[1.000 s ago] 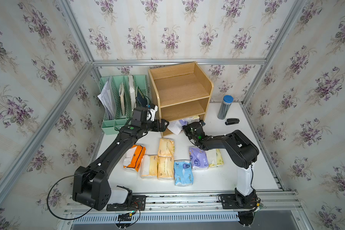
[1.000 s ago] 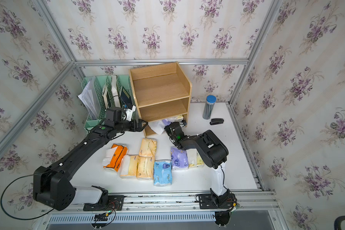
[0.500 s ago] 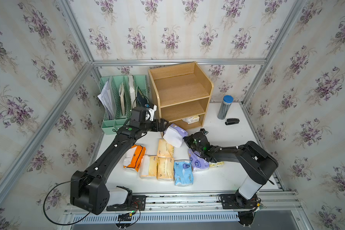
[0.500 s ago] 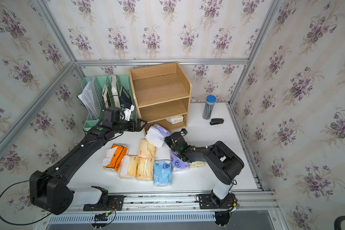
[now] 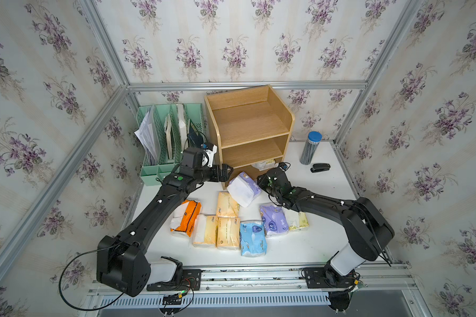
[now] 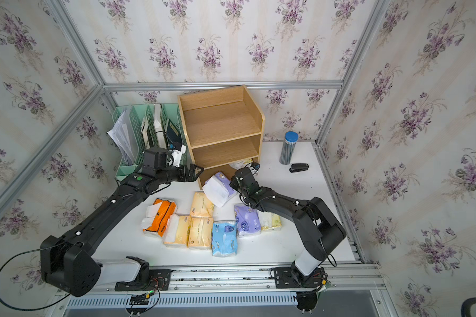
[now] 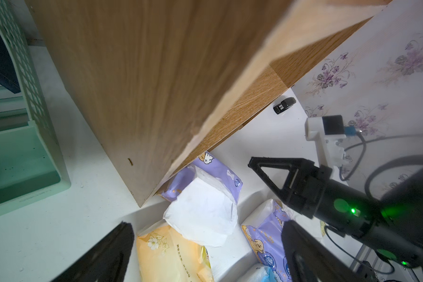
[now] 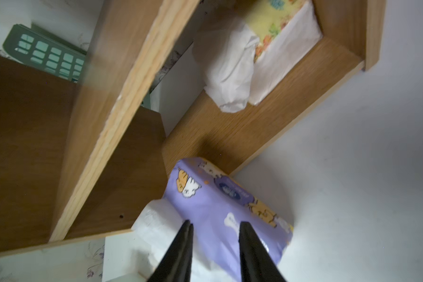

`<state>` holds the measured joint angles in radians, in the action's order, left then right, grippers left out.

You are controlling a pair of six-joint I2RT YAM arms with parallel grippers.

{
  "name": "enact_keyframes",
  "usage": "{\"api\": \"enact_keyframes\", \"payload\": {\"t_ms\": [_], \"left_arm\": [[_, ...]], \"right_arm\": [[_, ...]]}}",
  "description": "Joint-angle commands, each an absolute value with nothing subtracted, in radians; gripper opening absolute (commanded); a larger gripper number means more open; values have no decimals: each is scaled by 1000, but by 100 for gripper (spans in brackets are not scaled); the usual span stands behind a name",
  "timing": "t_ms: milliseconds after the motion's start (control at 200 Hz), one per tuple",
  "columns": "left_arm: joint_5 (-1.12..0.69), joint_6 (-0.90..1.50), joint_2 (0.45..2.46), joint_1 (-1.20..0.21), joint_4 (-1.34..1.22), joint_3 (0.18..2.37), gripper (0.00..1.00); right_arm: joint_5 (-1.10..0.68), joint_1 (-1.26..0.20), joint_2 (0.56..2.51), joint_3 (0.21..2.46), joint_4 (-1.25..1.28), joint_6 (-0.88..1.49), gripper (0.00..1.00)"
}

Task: Remove the tissue boxes from the shelf
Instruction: Place the box of tissues at the center of the board, then move the box of tissues to the center of the board.

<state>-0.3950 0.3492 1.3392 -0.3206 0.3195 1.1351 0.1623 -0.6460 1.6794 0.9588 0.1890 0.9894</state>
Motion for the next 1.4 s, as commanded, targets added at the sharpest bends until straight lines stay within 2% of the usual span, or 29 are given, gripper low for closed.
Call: {"api": "enact_keyframes", "payload": {"t_ms": [0, 195, 305, 625, 879, 1014, 1159, 1329, 1394], "left_arm": [[-376, 353, 1349, -328, 311, 1144, 99], [-363, 345, 1369, -346, 314, 1152, 99], [-344, 345, 1380, -352, 314, 1159, 99], [-327, 340, 1408, -359, 316, 1194, 99], [-302, 338, 1402, -364, 319, 1189, 99], [-299, 343, 1402, -365, 316, 1186, 99], [-294, 348, 1404, -368, 316, 1191, 99], [-271, 330, 1390, -369, 331, 1184, 99], [-267, 327, 1389, -370, 330, 1181, 99]], "right_arm": [[128, -619, 1748, 1014, 142, 902, 36], [69, -617, 1880, 1116, 108, 825, 36], [42, -621, 1899, 1093, 113, 817, 34], [68, -686, 1776, 886, 117, 789, 23], [121, -702, 1634, 810, 85, 768, 21], [133, -697, 1630, 879, 87, 741, 27], [45, -680, 1761, 1010, 117, 727, 29], [-52, -679, 1850, 1063, 219, 771, 41], [-61, -682, 1860, 1065, 235, 778, 43]]}}
